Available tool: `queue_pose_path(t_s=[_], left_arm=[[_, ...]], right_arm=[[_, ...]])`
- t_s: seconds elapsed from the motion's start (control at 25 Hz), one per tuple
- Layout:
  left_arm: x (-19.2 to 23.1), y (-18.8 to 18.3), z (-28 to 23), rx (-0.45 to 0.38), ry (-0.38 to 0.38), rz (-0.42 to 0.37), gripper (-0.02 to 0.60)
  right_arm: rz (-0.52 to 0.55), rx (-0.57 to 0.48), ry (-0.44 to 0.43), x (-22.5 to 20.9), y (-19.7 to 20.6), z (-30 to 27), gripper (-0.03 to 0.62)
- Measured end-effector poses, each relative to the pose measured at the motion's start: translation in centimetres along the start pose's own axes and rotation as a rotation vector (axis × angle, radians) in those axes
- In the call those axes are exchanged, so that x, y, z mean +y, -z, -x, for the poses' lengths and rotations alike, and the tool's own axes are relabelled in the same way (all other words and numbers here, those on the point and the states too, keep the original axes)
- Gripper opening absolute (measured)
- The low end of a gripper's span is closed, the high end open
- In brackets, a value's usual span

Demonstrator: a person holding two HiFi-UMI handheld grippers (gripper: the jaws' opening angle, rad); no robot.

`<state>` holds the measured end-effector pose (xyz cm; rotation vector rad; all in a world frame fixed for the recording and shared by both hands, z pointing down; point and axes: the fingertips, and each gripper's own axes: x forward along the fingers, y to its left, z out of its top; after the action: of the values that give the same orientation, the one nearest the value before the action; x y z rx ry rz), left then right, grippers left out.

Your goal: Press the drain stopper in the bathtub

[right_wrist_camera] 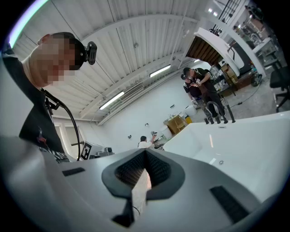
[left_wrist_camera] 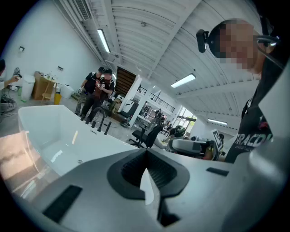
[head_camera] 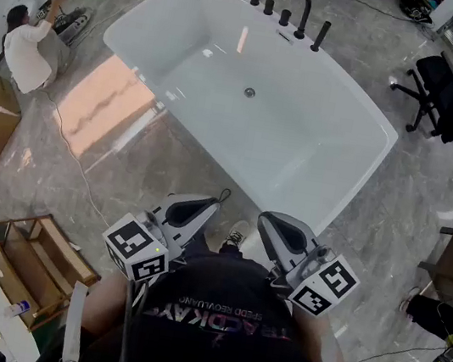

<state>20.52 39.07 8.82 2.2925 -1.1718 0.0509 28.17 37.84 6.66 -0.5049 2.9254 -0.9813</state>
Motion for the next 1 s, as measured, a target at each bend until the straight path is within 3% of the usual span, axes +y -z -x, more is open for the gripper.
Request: queue_pose_path(t_s=[0.76, 1.0], left_arm=[[-0.23, 0.77, -0.74, 0.002, 0.008, -0.005, 0.009], [-0.08, 0.6, -0.51, 0.002, 0.002, -0.008, 0.009]], right_arm=[[0.011, -0.003, 0.004, -0.55, 0.57, 0.55, 0.015], [0.022, -0.032, -0.045, 0.33, -0.09, 0.45, 0.017]])
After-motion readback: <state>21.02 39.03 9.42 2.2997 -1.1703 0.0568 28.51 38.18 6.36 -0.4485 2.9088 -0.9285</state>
